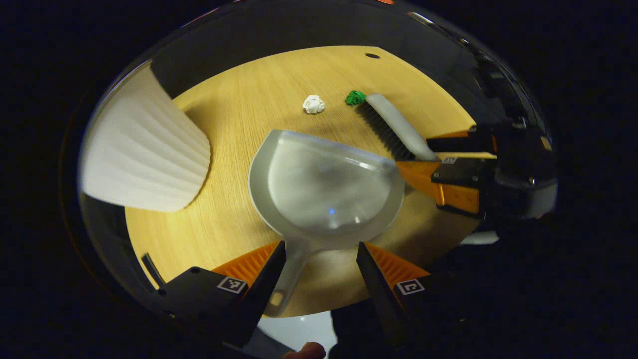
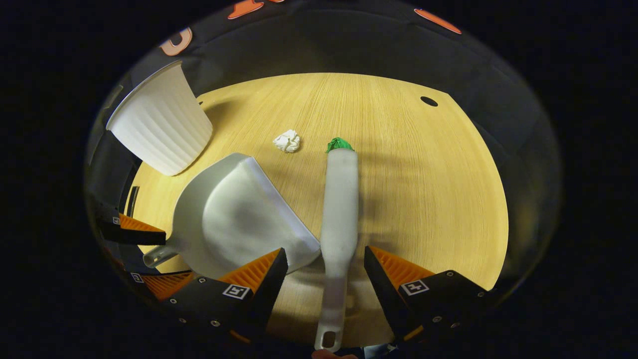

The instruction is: Pick up the small broom and dustpan from the desktop, sweep the trash into the dustpan with the broom, and then empty the trash into the garbage bin.

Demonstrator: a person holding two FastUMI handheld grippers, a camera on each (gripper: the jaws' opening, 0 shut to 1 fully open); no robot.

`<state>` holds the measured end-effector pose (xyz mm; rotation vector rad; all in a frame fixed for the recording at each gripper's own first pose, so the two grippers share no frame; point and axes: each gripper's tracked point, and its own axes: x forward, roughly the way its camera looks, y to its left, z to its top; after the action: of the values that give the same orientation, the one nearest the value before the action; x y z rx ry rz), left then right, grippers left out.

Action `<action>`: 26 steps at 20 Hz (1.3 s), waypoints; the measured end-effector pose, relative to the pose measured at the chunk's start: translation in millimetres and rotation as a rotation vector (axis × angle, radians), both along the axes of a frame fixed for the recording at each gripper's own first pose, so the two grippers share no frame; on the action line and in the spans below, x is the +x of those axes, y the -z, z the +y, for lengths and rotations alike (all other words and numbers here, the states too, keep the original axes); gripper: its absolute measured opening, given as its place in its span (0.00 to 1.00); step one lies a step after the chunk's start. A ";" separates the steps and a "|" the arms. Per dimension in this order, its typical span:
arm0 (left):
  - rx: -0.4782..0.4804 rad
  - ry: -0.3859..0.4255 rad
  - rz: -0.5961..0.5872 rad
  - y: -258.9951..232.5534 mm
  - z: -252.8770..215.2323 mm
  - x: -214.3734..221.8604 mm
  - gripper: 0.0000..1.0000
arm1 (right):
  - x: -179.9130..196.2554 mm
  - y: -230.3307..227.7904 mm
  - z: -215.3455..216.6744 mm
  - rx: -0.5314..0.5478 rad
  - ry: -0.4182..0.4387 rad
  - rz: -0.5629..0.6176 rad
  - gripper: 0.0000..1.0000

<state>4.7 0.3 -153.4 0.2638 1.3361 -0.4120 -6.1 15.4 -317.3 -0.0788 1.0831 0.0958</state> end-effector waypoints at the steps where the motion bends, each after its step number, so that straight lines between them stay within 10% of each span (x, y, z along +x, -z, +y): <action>1: 0.010 0.043 -0.005 -10.1 7.2 12.7 0.95 | 0.1 0.4 0.0 0.000 0.006 0.001 0.94; 8: -0.017 0.109 0.158 8.0 11.2 11.9 0.97 | 10.7 3.5 -12.3 -0.032 0.044 0.003 0.94; 19: -0.042 -0.319 0.207 35.0 -10.8 13.7 0.85 | 28.9 15.0 -21.5 -0.082 0.086 0.032 0.94; 26: 0.000 0.011 0.154 39.4 4.5 28.7 0.40 | 32.6 21.6 -12.9 -0.079 0.075 0.069 0.94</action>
<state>33.4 4.8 -192.9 0.2432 1.4856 -0.4484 26.5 2.4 -338.9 -0.1060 1.1575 -0.0121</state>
